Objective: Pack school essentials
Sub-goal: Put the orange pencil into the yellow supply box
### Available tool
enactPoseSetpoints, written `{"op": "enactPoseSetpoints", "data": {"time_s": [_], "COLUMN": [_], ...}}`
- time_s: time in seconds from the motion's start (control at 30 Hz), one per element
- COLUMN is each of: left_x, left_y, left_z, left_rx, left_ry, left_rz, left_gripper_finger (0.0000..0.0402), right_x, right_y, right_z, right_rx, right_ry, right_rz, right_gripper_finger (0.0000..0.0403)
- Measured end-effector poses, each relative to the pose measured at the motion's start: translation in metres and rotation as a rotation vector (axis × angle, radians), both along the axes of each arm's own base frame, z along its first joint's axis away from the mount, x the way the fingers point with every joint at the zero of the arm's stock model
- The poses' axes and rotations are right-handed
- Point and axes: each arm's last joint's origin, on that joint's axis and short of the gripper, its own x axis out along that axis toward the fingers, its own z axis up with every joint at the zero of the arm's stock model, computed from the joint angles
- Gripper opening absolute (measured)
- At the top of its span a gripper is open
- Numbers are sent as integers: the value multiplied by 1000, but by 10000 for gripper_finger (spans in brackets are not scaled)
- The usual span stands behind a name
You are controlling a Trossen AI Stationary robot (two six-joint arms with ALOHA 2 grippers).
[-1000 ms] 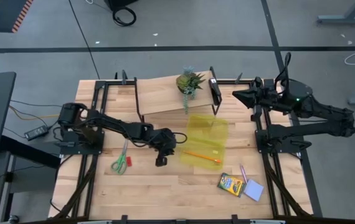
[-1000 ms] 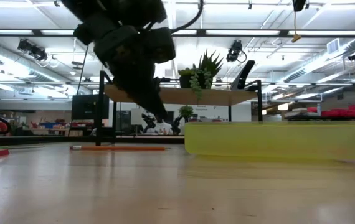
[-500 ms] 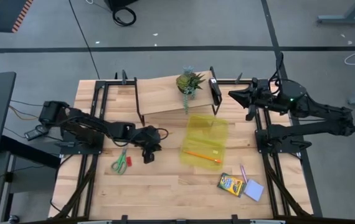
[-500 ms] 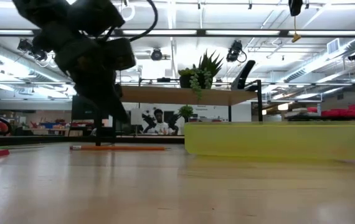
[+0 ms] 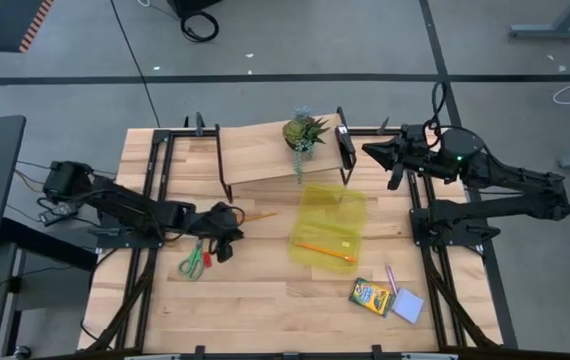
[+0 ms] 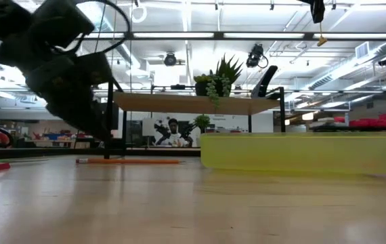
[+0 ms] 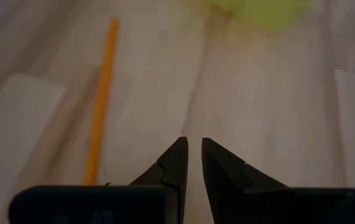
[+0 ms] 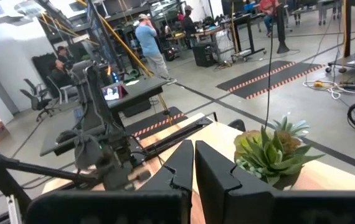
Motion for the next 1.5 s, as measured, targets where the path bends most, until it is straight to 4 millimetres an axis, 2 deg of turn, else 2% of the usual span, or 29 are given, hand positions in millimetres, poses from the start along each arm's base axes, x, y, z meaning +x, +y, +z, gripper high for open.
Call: {"op": "enactPoseSetpoints", "data": {"time_s": [0.37,0.8,1.0,1.17,1.37,1.5], "left_x": [-28,-30,-29,-30,-47,-50], "left_y": [10,15,13,14,17,18], "left_z": [-6,-9,-12,-12,-25,-26], "left_rx": [80,225,188,196,107,179], "left_ry": [-58,-50,-51,-75,-285,-297], "left_rz": [145,237,265,289,324,270], "left_gripper_finger": [54,118,136,130,108,102], "right_x": [7,7,7,7,7,8], "right_y": [-1,-1,-1,-1,-1,-1], "right_z": [-4,-4,-4,-4,-4,-4], "right_rx": [16,16,21,20,37,41], "right_ry": [24,26,25,26,20,19], "right_rz": [3,5,5,5,5,4], "right_gripper_finger": [23,23,23,23,23,23]}}
